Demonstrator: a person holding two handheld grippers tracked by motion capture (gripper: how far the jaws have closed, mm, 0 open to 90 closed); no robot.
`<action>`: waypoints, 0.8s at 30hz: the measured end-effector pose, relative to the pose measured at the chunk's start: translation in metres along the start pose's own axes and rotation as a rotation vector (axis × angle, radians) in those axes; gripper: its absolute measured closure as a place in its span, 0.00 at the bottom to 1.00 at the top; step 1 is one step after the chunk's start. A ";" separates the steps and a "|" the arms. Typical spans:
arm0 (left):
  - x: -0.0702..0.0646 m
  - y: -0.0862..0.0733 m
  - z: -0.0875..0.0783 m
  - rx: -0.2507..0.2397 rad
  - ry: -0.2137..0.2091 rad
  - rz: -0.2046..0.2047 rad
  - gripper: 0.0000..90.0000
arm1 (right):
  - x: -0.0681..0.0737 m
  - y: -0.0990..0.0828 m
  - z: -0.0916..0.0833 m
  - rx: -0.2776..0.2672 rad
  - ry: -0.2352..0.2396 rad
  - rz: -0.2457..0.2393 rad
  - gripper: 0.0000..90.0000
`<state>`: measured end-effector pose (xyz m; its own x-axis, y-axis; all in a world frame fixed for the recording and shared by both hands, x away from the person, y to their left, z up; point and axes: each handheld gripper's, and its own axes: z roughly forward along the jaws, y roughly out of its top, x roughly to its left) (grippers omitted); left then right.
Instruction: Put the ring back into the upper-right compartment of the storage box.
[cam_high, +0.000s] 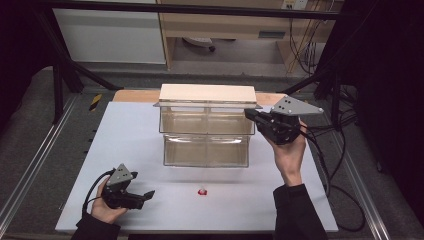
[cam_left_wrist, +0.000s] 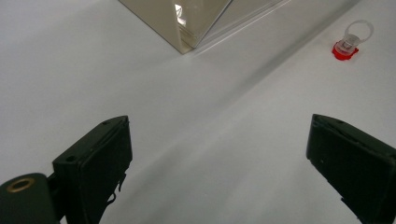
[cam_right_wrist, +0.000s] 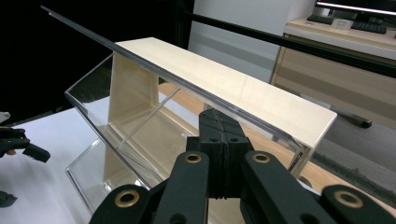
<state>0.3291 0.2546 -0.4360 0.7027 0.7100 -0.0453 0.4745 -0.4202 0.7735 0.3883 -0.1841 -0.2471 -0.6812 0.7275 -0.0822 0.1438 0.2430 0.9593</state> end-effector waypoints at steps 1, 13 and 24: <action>-0.001 0.001 0.000 -0.001 0.000 0.002 0.07 | 0.000 0.000 0.000 0.001 -0.001 -0.003 1.00; -0.010 0.005 0.004 -0.001 -0.011 0.013 0.07 | -0.002 0.006 0.001 0.000 -0.008 -0.004 1.00; -0.020 0.012 0.005 -0.011 -0.021 0.018 0.07 | -0.003 0.006 0.001 0.002 -0.012 -0.007 1.00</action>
<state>0.3234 0.2323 -0.4295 0.7219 0.6906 -0.0443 0.4558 -0.4264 0.7813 0.3918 -0.1841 -0.2410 -0.6735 0.7335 -0.0919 0.1403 0.2489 0.9583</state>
